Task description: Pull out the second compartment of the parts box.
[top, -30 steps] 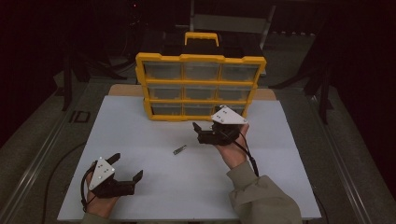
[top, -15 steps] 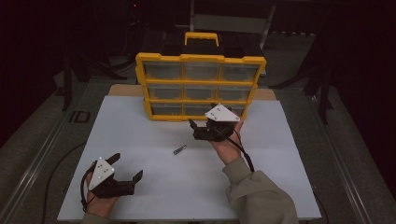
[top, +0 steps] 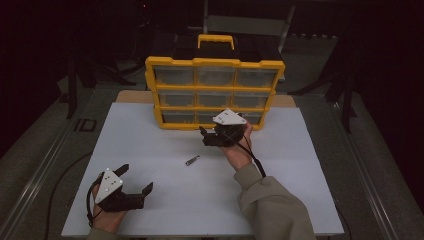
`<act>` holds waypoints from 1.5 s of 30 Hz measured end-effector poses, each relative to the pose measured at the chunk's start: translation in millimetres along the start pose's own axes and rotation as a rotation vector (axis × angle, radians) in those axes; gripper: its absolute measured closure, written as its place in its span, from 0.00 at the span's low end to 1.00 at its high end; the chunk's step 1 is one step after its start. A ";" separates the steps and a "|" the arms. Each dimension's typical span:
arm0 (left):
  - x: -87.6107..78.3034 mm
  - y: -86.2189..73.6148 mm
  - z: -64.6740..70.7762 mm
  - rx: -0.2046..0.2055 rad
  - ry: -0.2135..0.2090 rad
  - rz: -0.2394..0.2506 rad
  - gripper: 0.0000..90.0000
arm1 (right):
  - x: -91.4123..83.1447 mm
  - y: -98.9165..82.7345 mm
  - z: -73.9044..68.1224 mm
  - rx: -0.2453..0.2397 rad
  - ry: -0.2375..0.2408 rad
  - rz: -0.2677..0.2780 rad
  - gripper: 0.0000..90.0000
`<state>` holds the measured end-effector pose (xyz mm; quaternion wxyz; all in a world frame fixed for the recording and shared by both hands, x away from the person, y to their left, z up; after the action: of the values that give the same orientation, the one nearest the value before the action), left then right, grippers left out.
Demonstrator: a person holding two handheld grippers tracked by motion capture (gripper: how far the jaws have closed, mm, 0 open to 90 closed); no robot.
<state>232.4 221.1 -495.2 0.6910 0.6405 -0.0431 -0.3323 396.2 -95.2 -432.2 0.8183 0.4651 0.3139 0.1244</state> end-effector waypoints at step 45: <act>-1.7 -0.5 -0.7 -0.006 -0.005 0.002 0.00 | 40.1 28.6 -9.6 -0.624 -0.257 -0.257 0.09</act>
<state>231.2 222.5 -495.1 0.6933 0.6374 -0.0445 -0.3332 423.6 -53.4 -427.7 0.9627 0.1614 0.2111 0.0507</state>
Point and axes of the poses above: each handheld gripper's, and its own axes: x roughly forward along the jaws, y roughly out of its top, z roughly to its right, the point moved 1 cm from there along x, roughly forward along the jaws, and after that the axes turned 11 degrees about -x, right-handed, at the moved point
